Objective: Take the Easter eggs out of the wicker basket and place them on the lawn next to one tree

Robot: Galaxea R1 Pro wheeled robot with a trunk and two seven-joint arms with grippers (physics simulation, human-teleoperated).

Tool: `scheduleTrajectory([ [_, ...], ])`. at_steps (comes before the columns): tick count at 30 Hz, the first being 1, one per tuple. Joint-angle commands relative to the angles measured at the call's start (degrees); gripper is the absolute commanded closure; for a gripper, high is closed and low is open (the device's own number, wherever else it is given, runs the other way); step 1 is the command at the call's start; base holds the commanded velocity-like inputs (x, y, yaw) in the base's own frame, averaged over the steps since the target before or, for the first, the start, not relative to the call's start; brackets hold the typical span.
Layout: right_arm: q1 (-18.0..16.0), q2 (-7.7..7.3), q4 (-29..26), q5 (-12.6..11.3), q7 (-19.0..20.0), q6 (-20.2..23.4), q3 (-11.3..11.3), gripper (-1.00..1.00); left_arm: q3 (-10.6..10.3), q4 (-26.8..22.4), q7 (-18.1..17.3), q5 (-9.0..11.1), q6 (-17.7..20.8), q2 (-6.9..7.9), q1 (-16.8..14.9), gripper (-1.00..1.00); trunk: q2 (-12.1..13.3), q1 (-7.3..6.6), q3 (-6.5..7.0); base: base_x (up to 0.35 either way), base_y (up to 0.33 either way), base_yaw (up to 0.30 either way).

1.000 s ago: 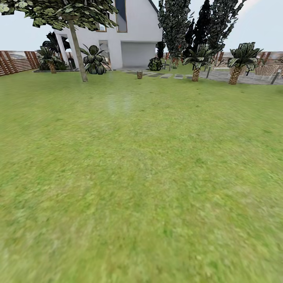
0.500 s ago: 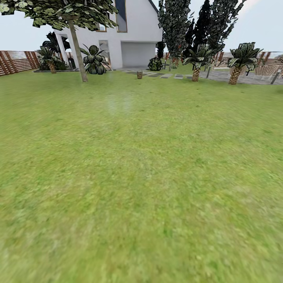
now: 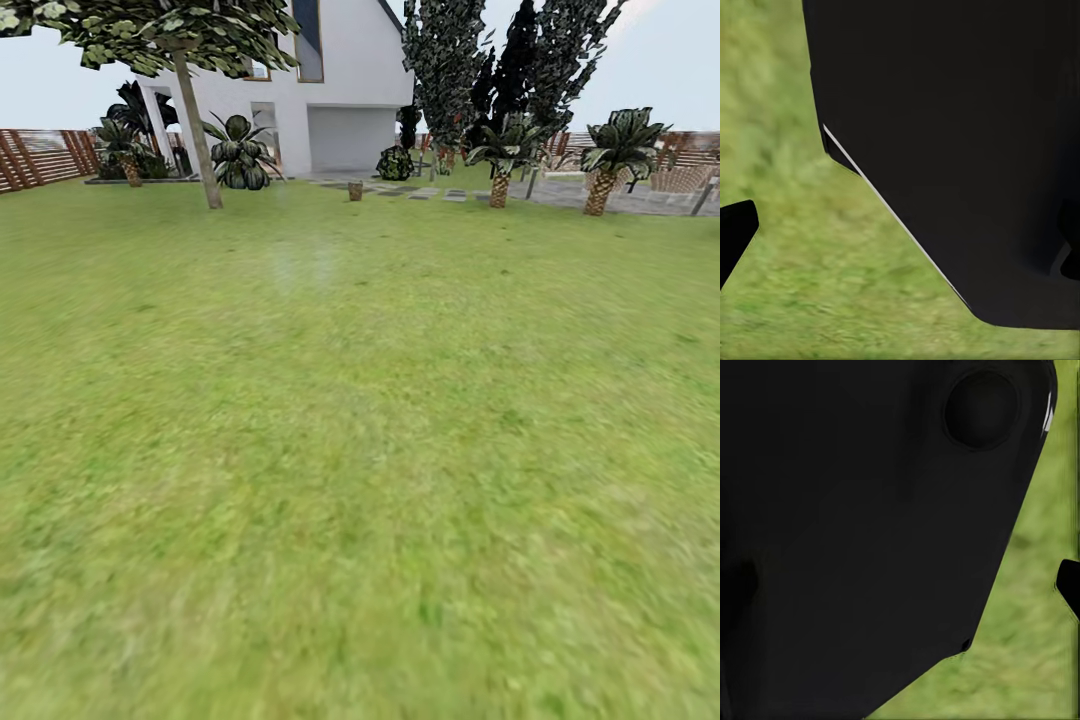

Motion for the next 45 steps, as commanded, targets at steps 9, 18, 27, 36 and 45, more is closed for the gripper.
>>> scheduleTrajectory([
  [9, 0.0, 0.0, 0.0, 0.3, 0.0, -1.2, -0.1, -1.0, 0.0, -0.1, 0.0, 0.0, 0.0, 0.0, 0.0, -1.0, 0.0, 0.04, 0.01, 0.339, 0.0, 0.0],
  [18, 0.0, 0.0, 0.0, 0.3, 0.0, -2.8, -0.1, -1.0, 0.0, -0.1, 0.0, 0.0, 0.0, 0.0, 0.0, -1.0, 0.0, 0.04, 0.72, 0.339, 0.0, 0.0],
  [27, 0.0, -0.02, 0.0, 0.4, 0.0, -2.8, -0.1, -1.0, 0.0, -0.1, 0.0, 0.0, 0.0, 0.0, 0.0, -1.0, 0.0, 0.04, 1.51, 0.339, 0.0, 0.0],
  [36, 0.0, -0.01, 0.0, 0.4, 0.0, -2.8, -0.1, -1.0, 0.0, -0.1, 0.0, 0.0, 0.0, 0.0, 0.0, -1.0, 0.0, 0.04, 2.04, 0.339, 0.0, 0.006],
  [45, 0.0, -0.01, 0.0, 0.4, 0.0, -2.8, 0.0, -1.0, 0.0, -0.1, 0.0, 0.0, 0.0, 0.0, 0.0, -1.0, 0.0, 0.04, 2.18, 0.339, 0.0, 0.03],
])
